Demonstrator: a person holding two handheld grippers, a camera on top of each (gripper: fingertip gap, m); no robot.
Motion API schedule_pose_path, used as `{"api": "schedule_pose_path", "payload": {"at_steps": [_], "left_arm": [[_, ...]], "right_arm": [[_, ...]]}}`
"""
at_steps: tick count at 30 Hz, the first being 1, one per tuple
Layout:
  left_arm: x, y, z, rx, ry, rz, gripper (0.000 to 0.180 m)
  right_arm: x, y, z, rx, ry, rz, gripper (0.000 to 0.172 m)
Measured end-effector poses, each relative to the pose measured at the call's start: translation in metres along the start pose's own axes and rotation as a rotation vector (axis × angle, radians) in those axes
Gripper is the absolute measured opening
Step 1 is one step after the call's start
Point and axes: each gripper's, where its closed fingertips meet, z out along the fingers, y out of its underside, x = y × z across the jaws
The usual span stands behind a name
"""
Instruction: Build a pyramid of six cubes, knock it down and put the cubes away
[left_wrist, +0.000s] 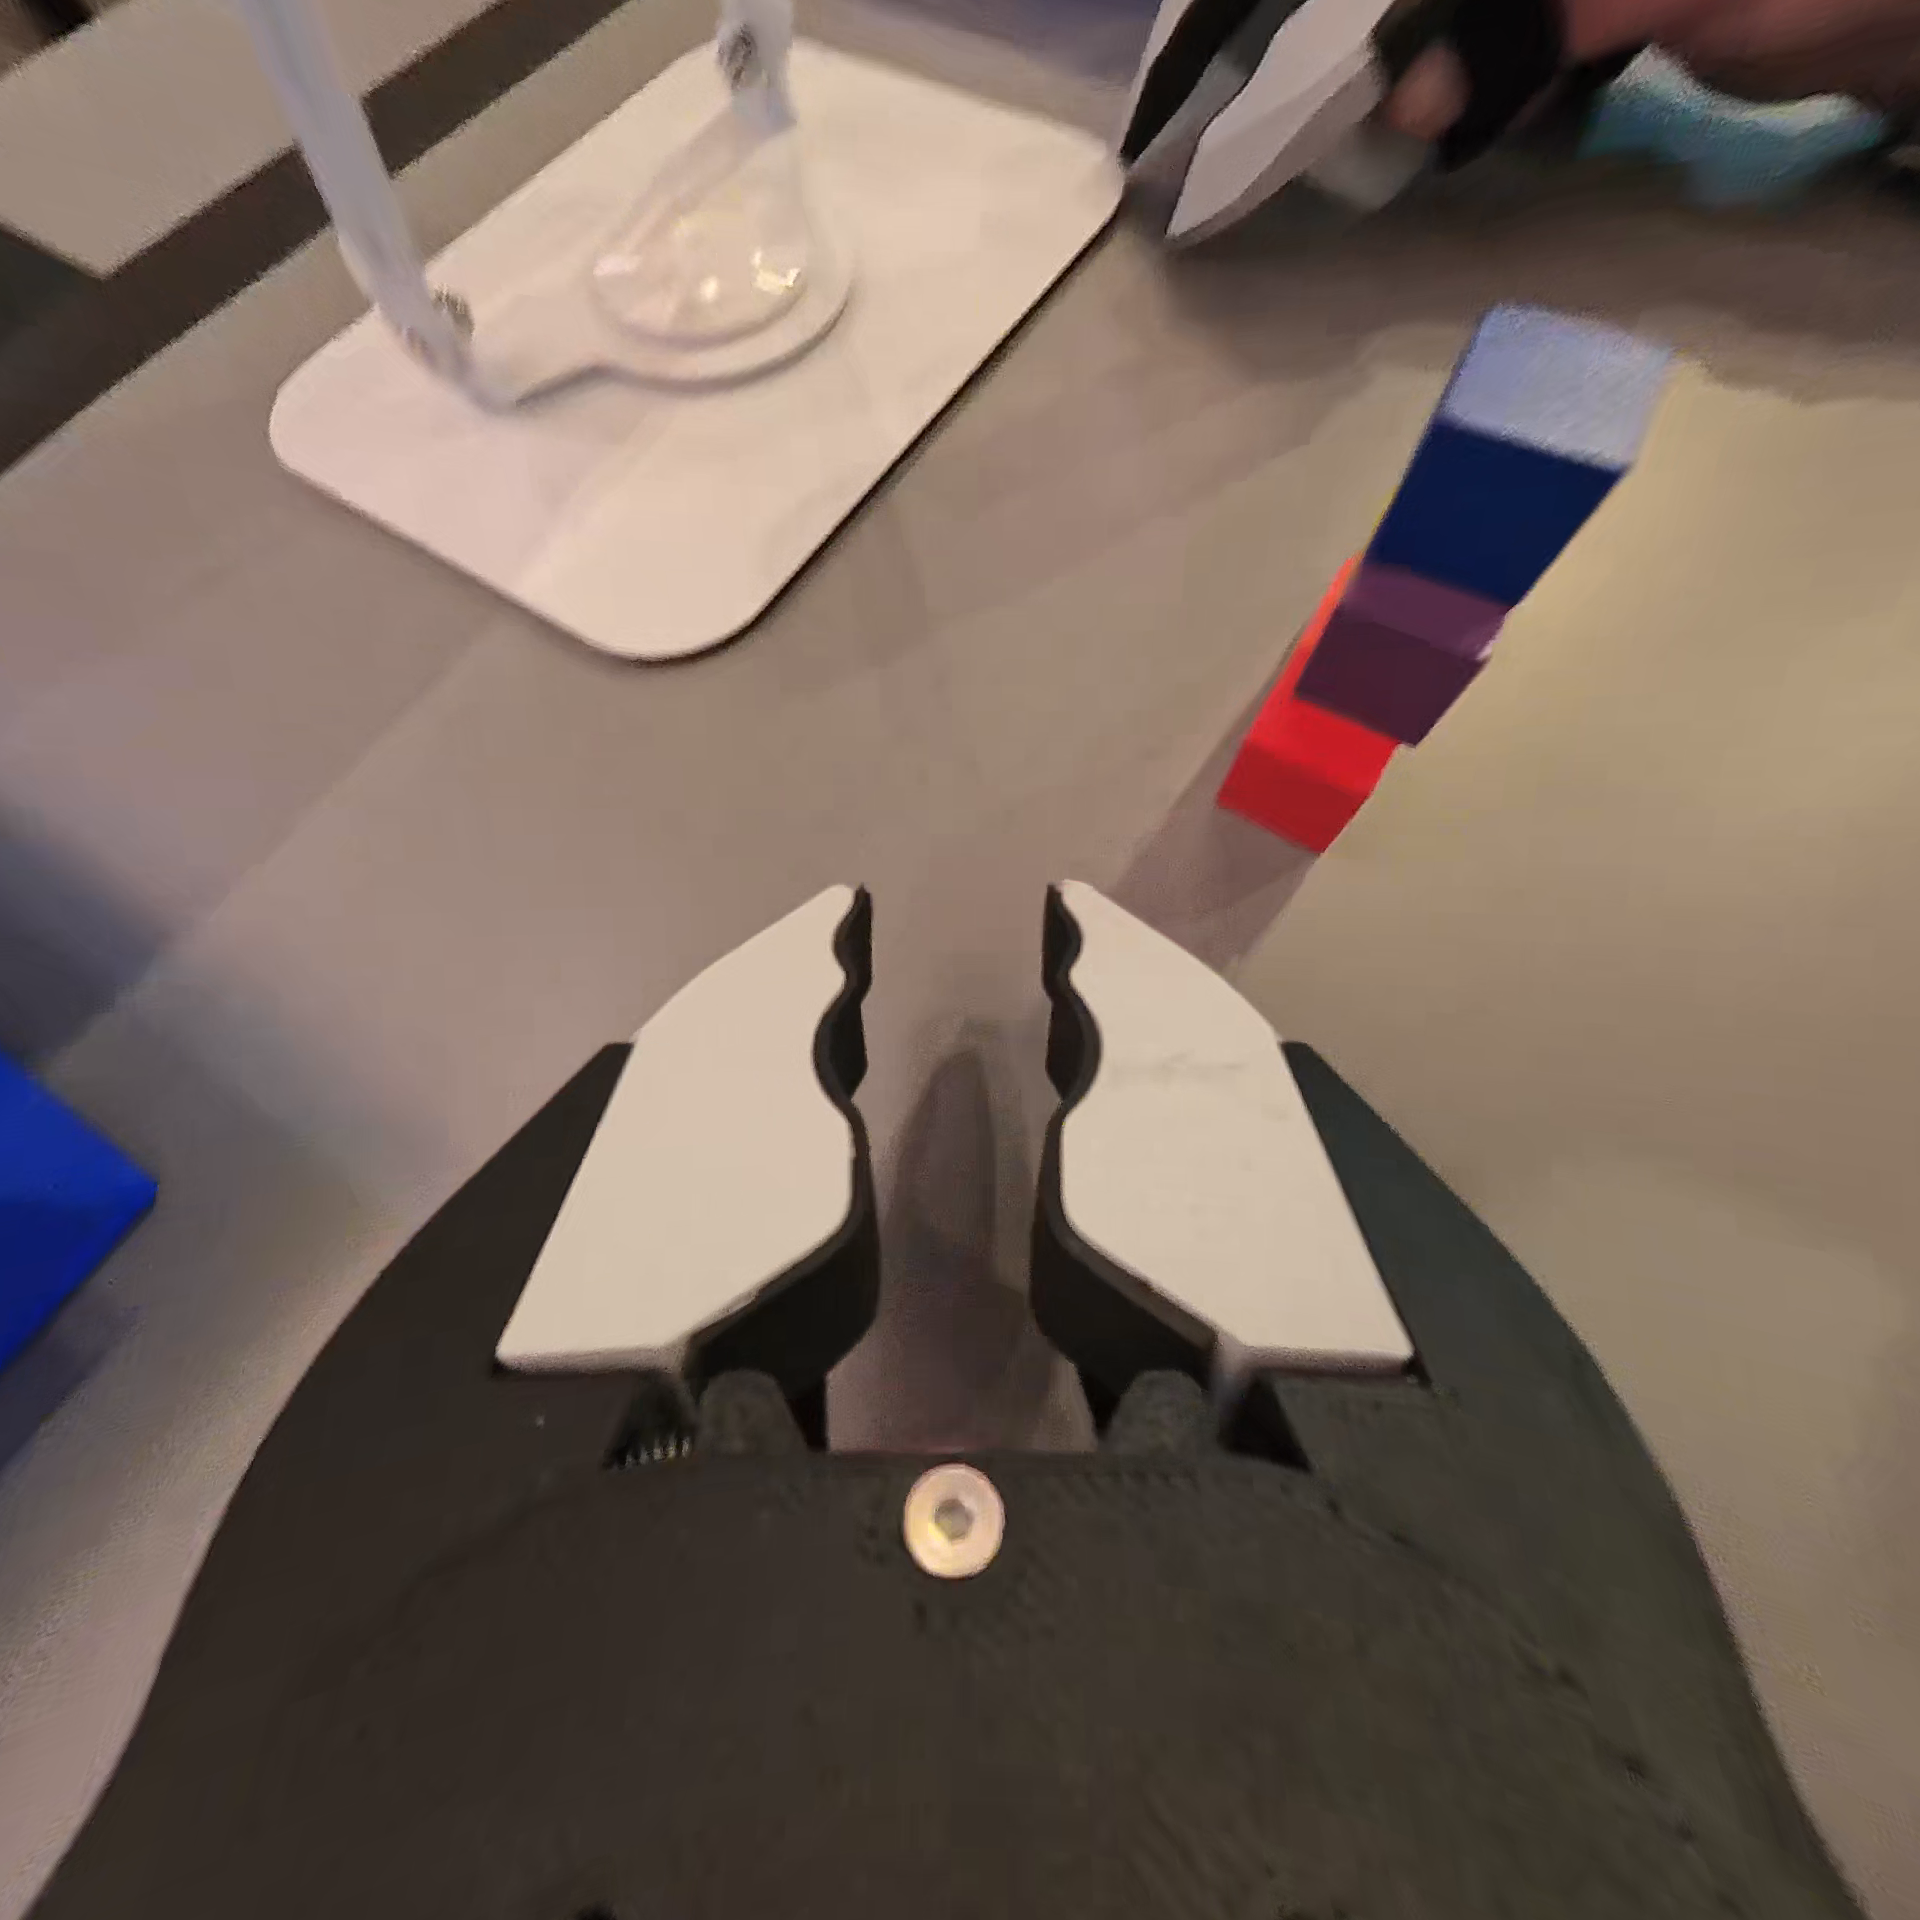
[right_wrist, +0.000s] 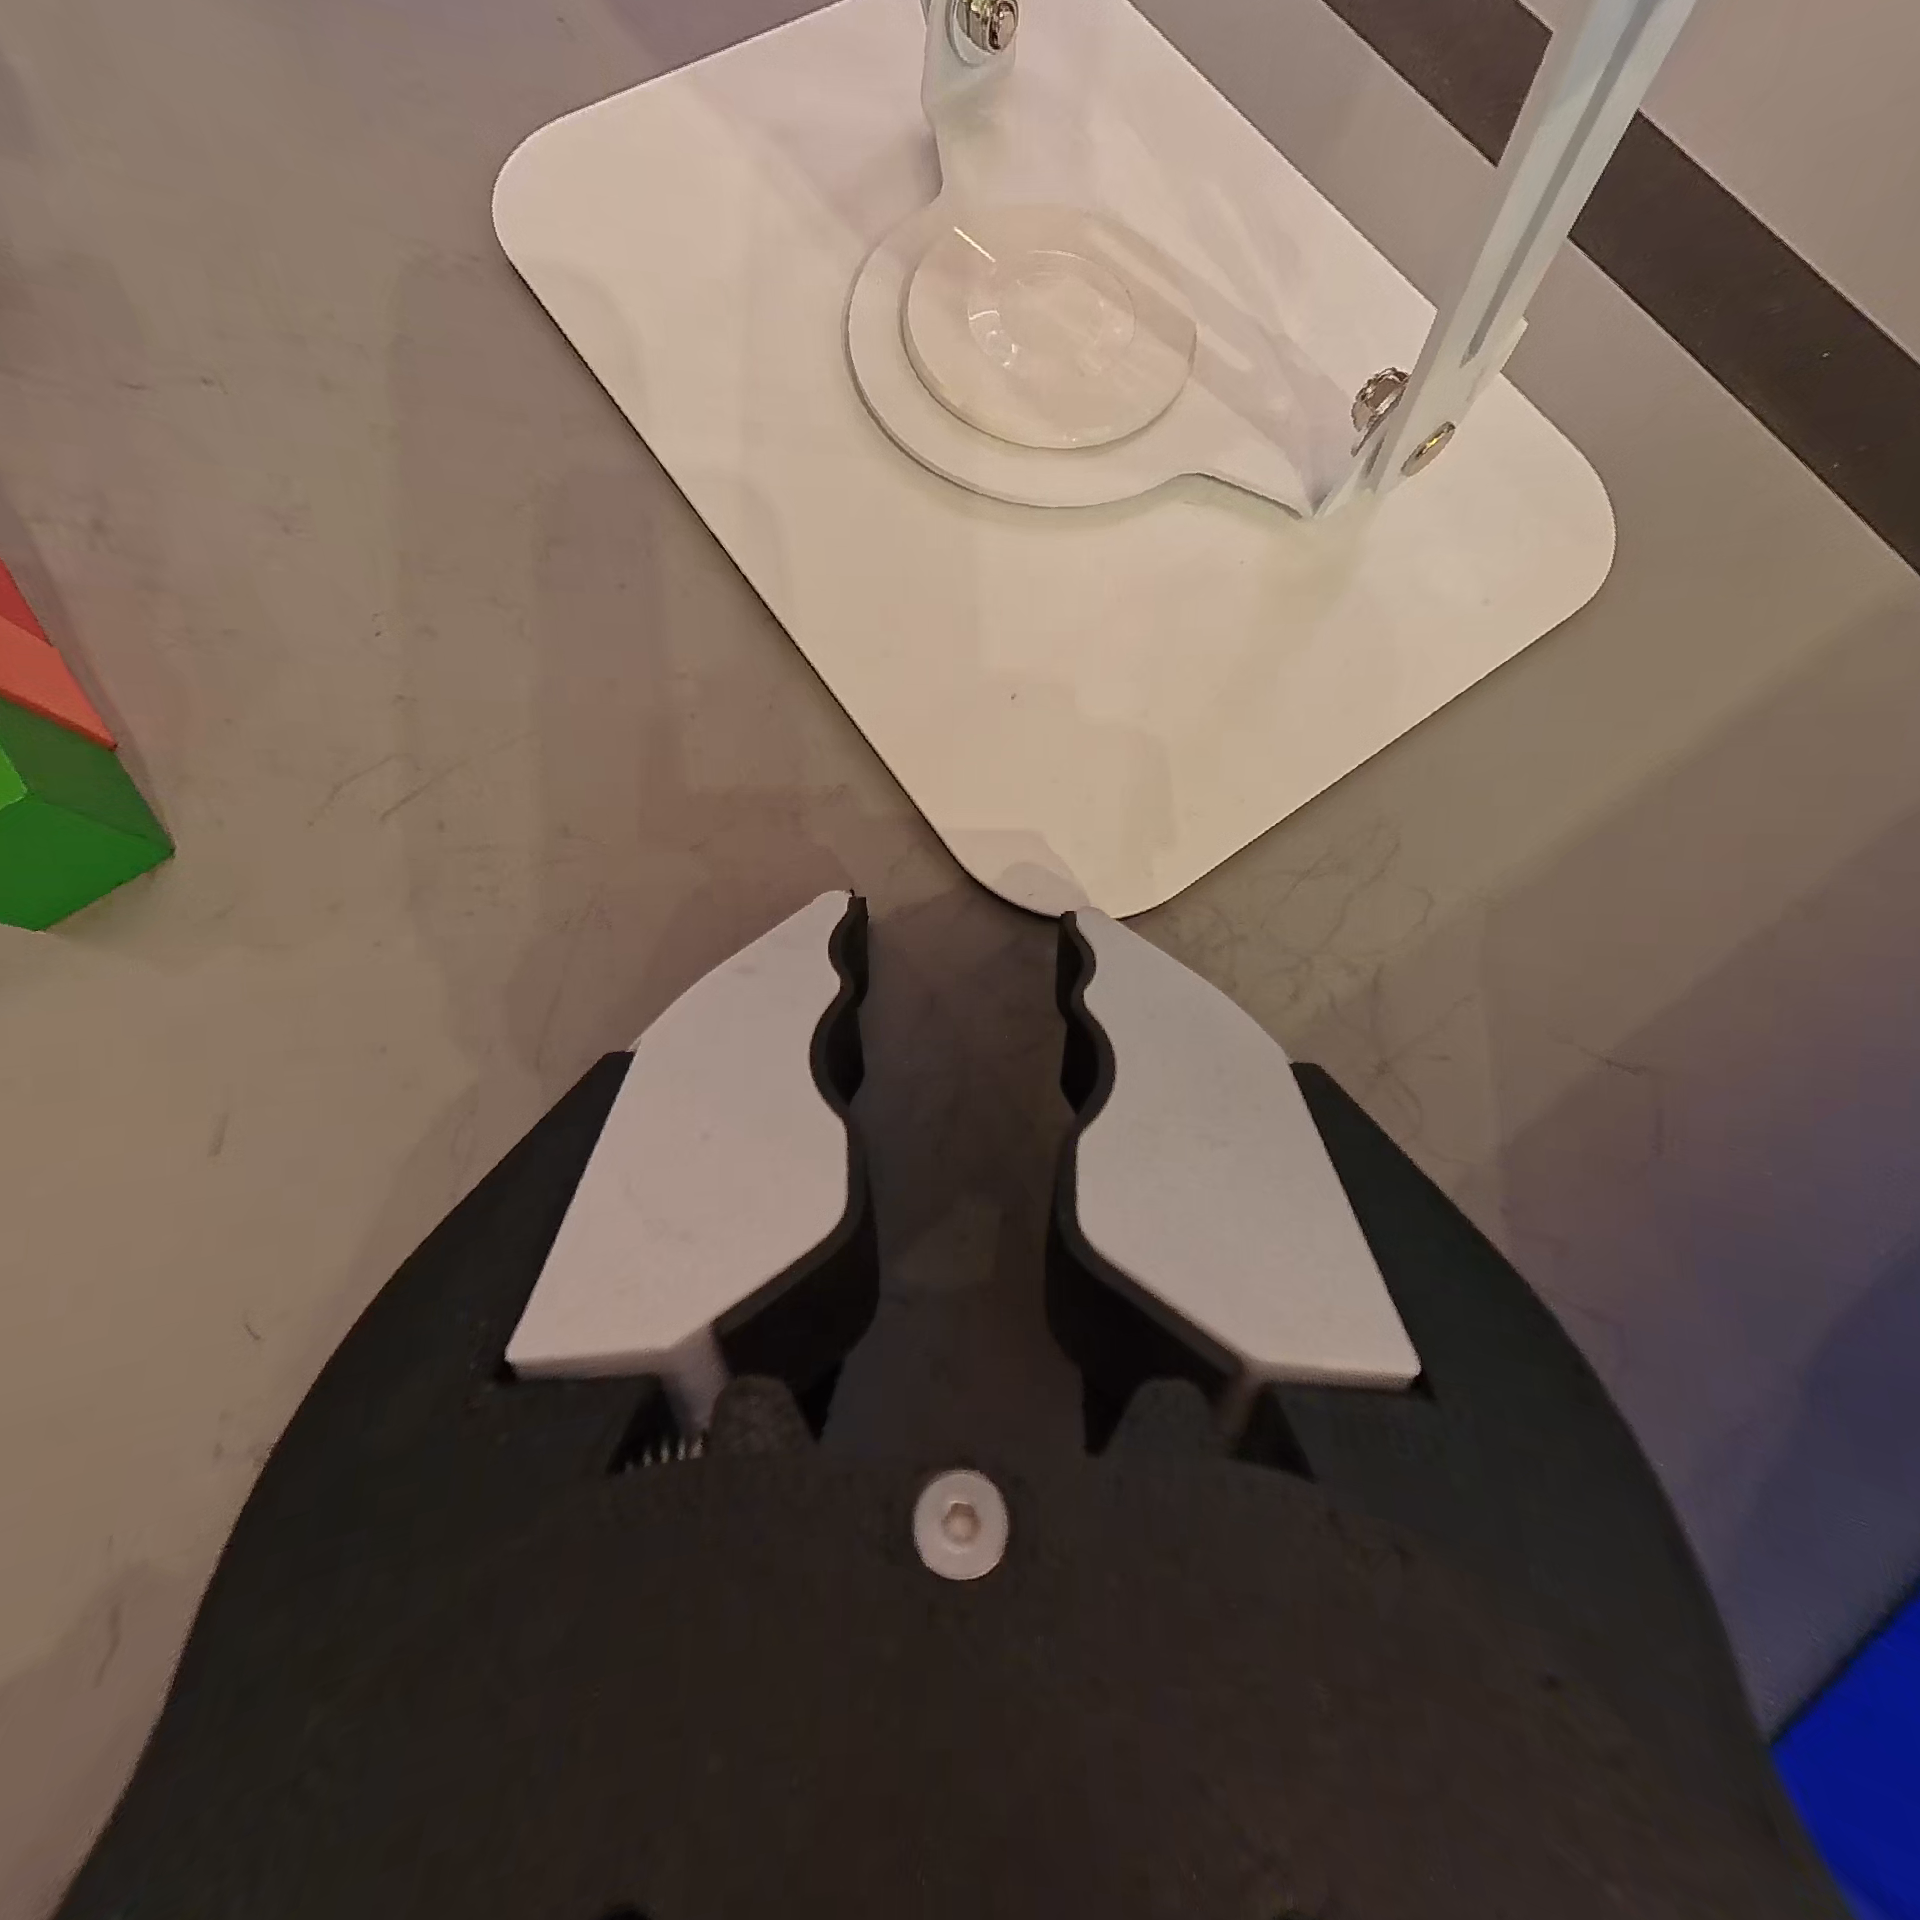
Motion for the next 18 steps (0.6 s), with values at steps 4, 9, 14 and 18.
{"api": "schedule_pose_path", "payload": {"at_steps": [4, 9, 14, 18], "left_arm": [[-0.008, 0.005, -0.001, -0.027, -0.082, 0.005, 0.000], [-0.019, 0.009, 0.002, -0.071, -0.193, 0.003, 0.000], [-0.032, 0.016, 0.004, -0.137, -0.335, 0.029, 0.000], [-0.048, 0.016, -0.002, -0.140, -0.480, 0.007, 0.000]], "right_arm": [[0.000, 0.000, 0.000, 0.000, 0.001, -0.001, 0.035], [-0.002, 0.000, -0.001, 0.001, -0.005, -0.011, 0.036], [-0.005, 0.001, -0.003, 0.006, -0.021, -0.021, 0.035], [-0.006, 0.002, -0.005, 0.010, -0.031, -0.022, 0.036]]}}
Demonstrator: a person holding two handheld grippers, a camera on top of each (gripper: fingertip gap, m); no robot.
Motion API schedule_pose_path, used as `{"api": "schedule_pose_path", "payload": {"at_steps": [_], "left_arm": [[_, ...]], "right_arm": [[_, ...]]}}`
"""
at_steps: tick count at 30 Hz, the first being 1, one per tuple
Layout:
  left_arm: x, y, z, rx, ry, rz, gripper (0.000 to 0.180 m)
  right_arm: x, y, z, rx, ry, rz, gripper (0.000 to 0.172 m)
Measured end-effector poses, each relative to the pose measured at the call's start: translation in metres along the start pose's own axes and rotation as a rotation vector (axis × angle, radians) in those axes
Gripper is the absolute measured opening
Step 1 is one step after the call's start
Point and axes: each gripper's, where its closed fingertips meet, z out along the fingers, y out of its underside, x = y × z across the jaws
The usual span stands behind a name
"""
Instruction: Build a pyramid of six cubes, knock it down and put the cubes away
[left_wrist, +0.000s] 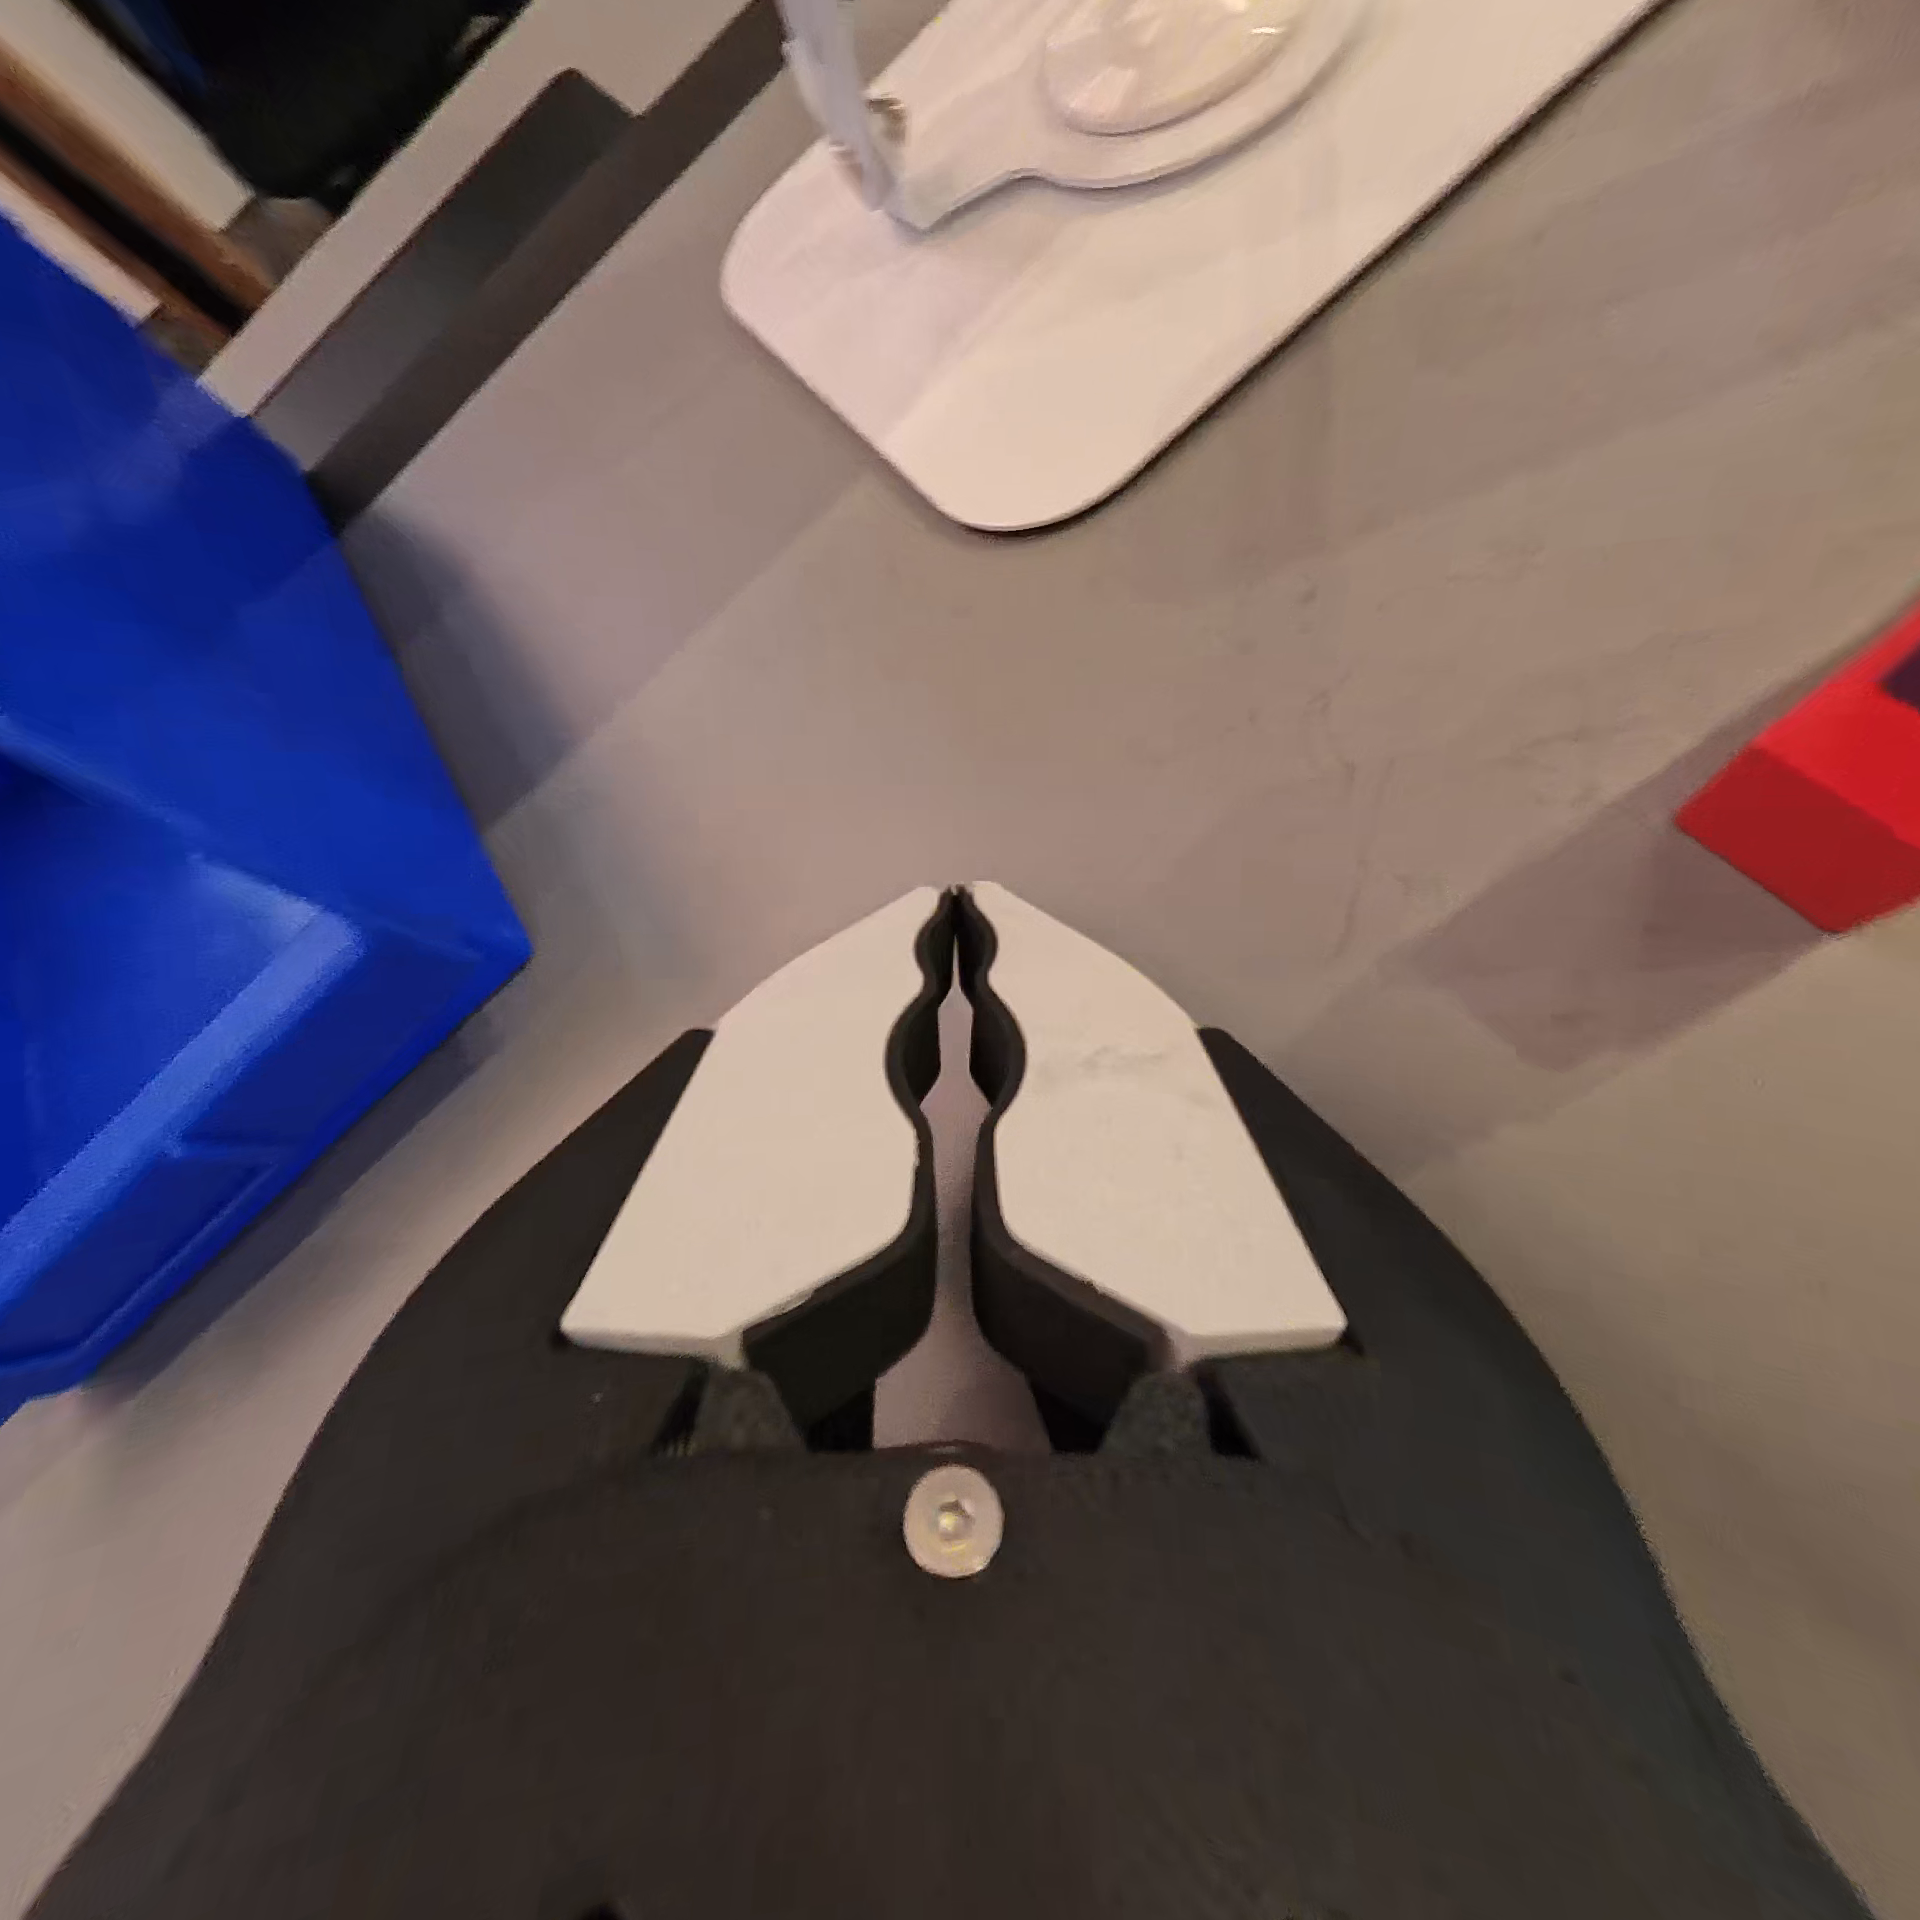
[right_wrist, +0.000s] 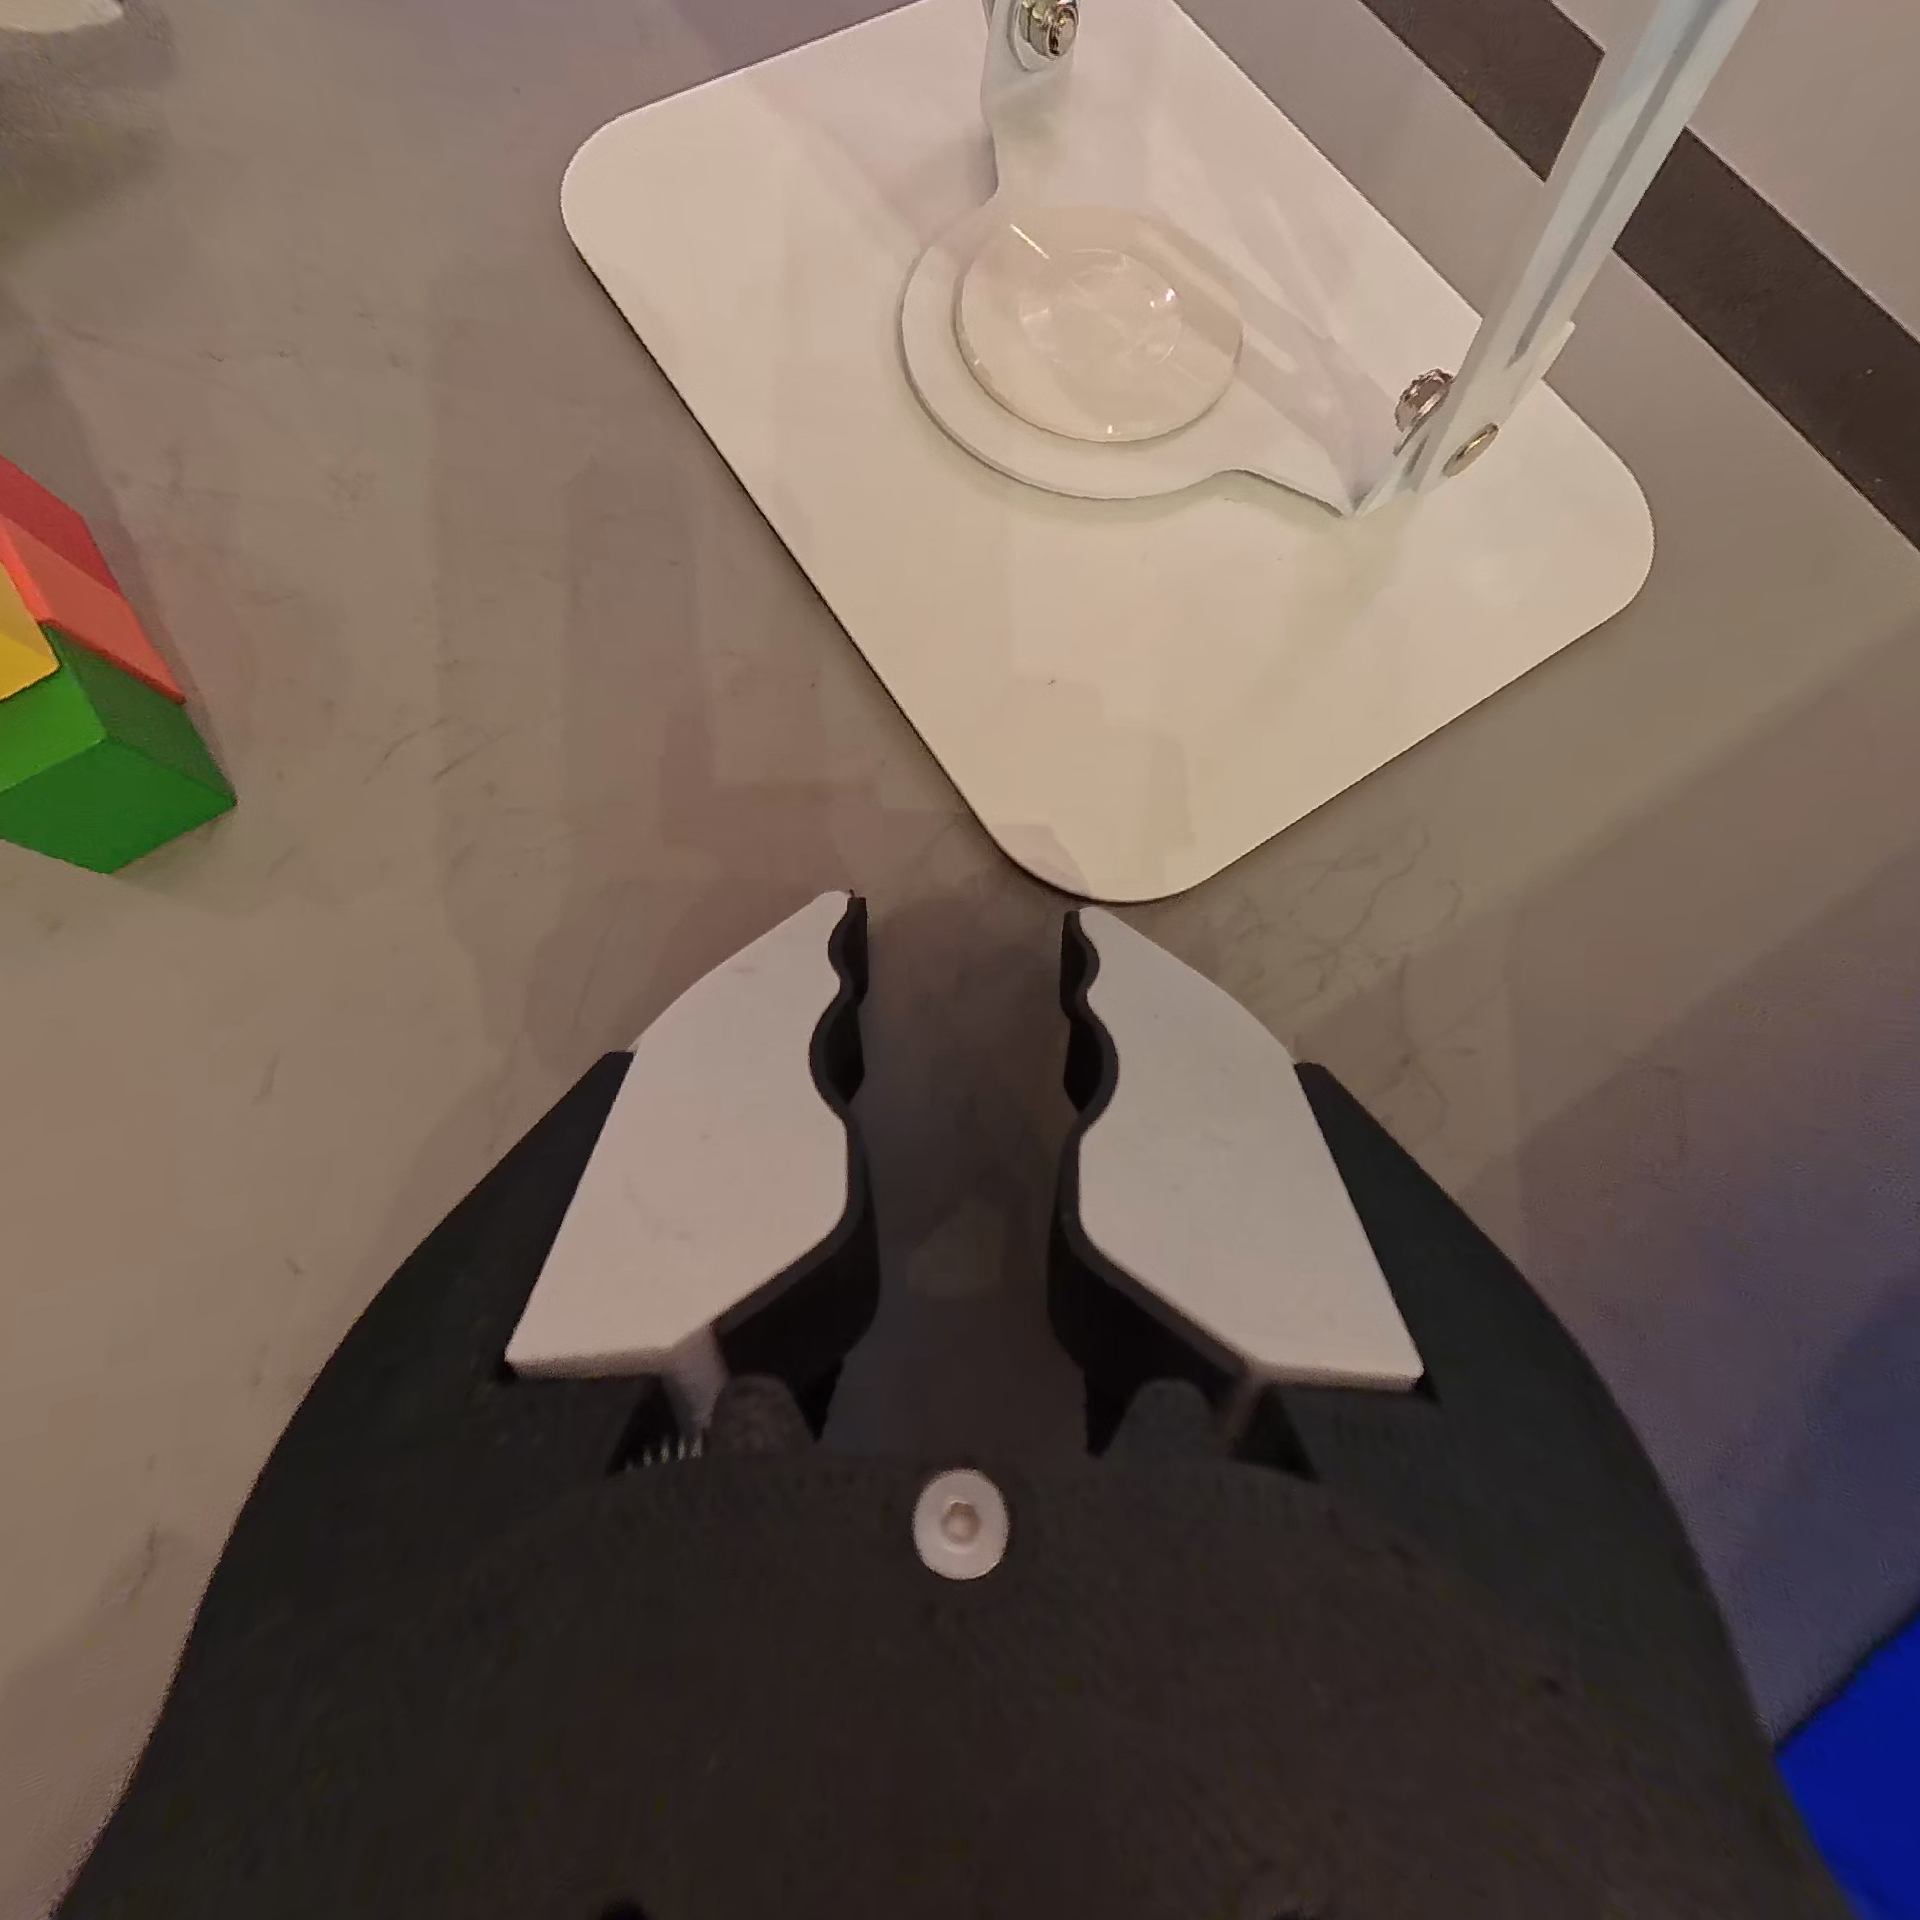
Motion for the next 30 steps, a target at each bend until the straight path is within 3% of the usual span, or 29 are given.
{"api": "schedule_pose_path", "payload": {"at_steps": [6, 18, 30], "left_arm": [[-0.040, 0.013, -0.002, -0.048, -0.205, -0.043, 0.000], [-0.056, 0.017, -0.008, 0.003, -0.180, -0.174, 0.000], [-0.056, 0.021, -0.015, 0.014, -0.169, -0.207, 0.000]], "right_arm": [[-0.002, 0.002, -0.001, -0.002, -0.003, -0.014, 0.036], [-0.001, 0.002, -0.001, -0.005, 0.009, -0.018, 0.036], [0.014, 0.012, -0.016, -0.001, 0.067, -0.005, 0.028]]}}
